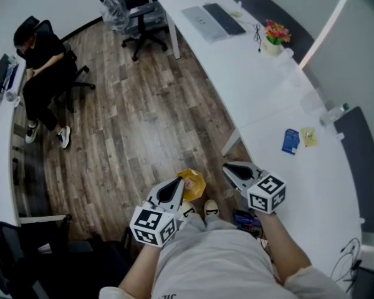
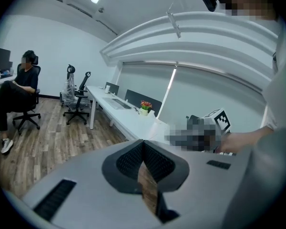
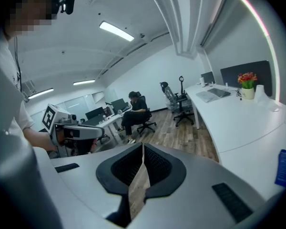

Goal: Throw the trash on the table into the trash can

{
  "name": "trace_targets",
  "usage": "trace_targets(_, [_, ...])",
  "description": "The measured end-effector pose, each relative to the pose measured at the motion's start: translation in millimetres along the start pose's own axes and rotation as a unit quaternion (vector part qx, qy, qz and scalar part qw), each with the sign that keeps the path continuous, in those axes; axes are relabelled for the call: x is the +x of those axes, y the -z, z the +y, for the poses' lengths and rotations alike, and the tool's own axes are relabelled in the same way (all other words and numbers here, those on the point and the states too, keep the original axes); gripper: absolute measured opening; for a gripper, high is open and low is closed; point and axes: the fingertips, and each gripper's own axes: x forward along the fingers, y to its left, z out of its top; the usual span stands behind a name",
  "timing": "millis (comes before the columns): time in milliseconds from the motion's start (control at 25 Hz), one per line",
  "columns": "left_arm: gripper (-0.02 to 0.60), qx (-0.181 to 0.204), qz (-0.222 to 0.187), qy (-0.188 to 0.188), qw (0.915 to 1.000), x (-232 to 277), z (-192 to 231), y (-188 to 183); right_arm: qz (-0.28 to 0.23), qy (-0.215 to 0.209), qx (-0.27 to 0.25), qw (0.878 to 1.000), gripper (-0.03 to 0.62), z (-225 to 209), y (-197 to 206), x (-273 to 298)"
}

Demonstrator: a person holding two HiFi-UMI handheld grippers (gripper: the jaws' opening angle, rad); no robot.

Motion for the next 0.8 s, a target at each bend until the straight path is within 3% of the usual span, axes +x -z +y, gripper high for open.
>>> trace_targets(240, [0.000, 0.024, 0.028, 0.066, 0.9971, 28, -14, 3, -0.022, 0.082, 0.019, 0.996, 0.038, -30, 6, -37])
trace_targets(480, [0.000, 0.049, 0.041, 0.134, 0.9889, 63, -51, -5, -0.057, 0.164, 0.056, 0.983, 0.038, -64, 18, -93])
trace_targets(800, [0.000, 0.069, 0.048, 0.188, 0.9786, 111, -107, -13, -0.079, 0.230, 0.078, 0.967, 0.038, -107, 32, -163])
